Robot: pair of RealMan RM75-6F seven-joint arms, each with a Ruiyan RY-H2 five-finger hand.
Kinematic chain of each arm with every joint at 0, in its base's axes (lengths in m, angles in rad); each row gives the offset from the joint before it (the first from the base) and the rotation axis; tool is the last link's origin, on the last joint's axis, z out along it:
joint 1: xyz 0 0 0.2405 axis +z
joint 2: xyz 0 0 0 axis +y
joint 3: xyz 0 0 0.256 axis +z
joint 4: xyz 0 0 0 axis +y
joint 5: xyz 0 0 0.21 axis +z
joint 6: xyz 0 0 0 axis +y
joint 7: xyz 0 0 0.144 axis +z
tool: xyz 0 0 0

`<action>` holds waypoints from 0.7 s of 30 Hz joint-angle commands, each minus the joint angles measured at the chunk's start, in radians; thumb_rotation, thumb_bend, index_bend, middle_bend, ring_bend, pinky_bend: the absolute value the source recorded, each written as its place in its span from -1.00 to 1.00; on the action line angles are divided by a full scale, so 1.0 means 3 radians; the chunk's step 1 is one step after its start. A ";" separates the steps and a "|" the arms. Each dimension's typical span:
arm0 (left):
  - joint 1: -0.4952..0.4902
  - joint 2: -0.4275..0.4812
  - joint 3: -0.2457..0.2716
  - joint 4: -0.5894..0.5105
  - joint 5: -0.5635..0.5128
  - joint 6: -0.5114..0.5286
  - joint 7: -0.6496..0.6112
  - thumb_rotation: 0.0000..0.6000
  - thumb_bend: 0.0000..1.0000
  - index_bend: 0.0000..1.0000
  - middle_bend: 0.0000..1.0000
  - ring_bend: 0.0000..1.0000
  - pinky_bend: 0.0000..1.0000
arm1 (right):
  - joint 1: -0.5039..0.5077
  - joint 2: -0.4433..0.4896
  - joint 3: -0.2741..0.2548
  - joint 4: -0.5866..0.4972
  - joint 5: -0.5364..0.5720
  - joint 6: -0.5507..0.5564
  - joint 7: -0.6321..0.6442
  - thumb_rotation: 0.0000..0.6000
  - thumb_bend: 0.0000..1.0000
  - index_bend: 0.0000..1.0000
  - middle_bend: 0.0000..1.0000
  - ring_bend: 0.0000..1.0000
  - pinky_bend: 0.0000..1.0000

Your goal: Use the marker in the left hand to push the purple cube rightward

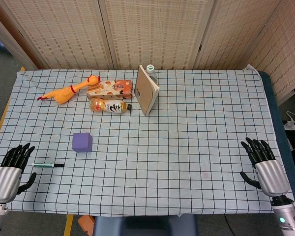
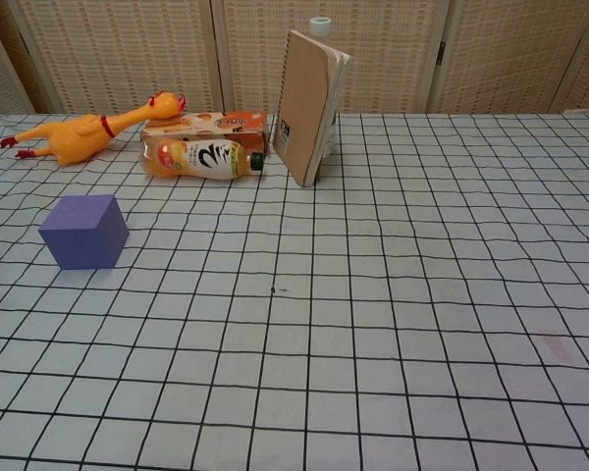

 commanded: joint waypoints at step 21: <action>-0.0398 -0.0586 -0.0025 0.1057 -0.0214 -0.0745 0.0497 1.00 -0.15 -0.42 -0.34 0.07 0.55 | 0.0005 0.0018 -0.0075 -0.0082 -0.0075 -0.0043 -0.0050 1.00 -0.73 -1.00 -1.00 -1.00 -1.00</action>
